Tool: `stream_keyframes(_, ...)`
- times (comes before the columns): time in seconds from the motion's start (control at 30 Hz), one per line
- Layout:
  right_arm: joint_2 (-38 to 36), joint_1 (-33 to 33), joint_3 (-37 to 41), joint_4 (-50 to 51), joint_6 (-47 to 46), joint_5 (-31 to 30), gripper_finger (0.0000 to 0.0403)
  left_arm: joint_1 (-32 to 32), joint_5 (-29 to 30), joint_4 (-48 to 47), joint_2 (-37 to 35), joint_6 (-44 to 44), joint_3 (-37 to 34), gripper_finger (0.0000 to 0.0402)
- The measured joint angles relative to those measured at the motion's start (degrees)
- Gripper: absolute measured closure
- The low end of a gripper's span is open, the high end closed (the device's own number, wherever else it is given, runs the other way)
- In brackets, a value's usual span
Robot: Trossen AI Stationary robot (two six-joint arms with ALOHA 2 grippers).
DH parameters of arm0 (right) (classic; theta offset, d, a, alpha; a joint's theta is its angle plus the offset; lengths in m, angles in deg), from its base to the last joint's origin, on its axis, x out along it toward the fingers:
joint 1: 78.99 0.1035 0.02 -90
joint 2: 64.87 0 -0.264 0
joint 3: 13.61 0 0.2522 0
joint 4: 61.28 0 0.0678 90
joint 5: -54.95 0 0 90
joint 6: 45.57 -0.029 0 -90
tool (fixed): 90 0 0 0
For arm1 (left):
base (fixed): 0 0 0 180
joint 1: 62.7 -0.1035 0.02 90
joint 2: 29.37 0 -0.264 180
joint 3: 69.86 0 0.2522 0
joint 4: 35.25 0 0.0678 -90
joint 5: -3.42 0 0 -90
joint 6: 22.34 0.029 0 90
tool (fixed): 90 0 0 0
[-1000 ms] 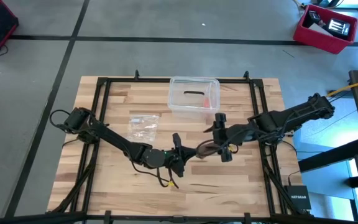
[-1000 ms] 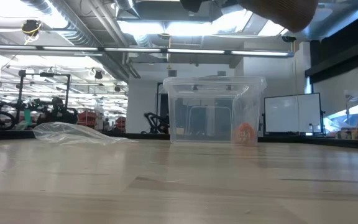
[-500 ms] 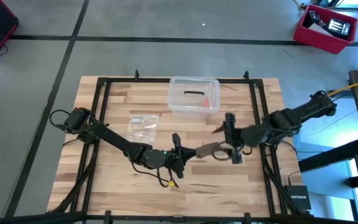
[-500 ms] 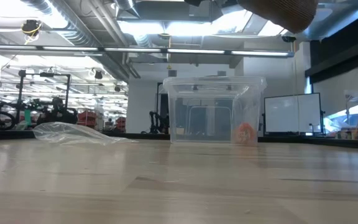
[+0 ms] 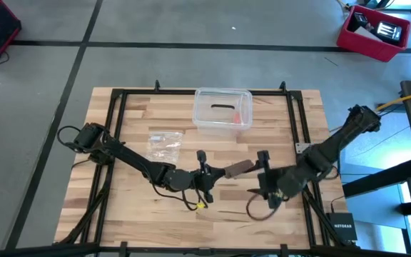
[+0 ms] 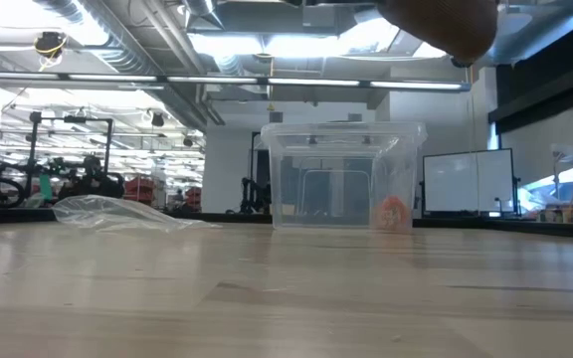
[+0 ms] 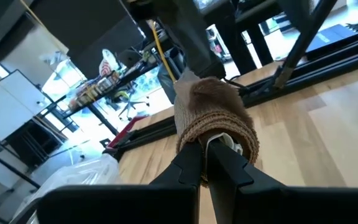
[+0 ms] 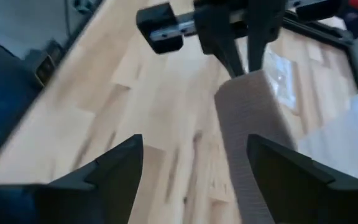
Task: Roll bandage
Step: Roll the brown bandage
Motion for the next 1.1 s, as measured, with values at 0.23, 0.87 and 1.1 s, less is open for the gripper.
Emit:
stream_keyframes(0.23,3.98,-0.27,0.71,-0.65,4.42,-9.46,0.0116,0.22,-0.10,0.33,0.00,-0.13,0.00,0.0396)
stream_keyframes(0.87,9.40,-4.17,0.62,0.13,4.42,-8.23,0.0173,0.39,-2.53,0.24,0.11,-1.32,-0.06,0.0396)
stream_keyframes(1.1,9.65,-5.99,0.62,1.12,4.51,-7.60,0.0277,0.33,-2.71,0.37,0.11,-1.40,-0.06,0.0396)
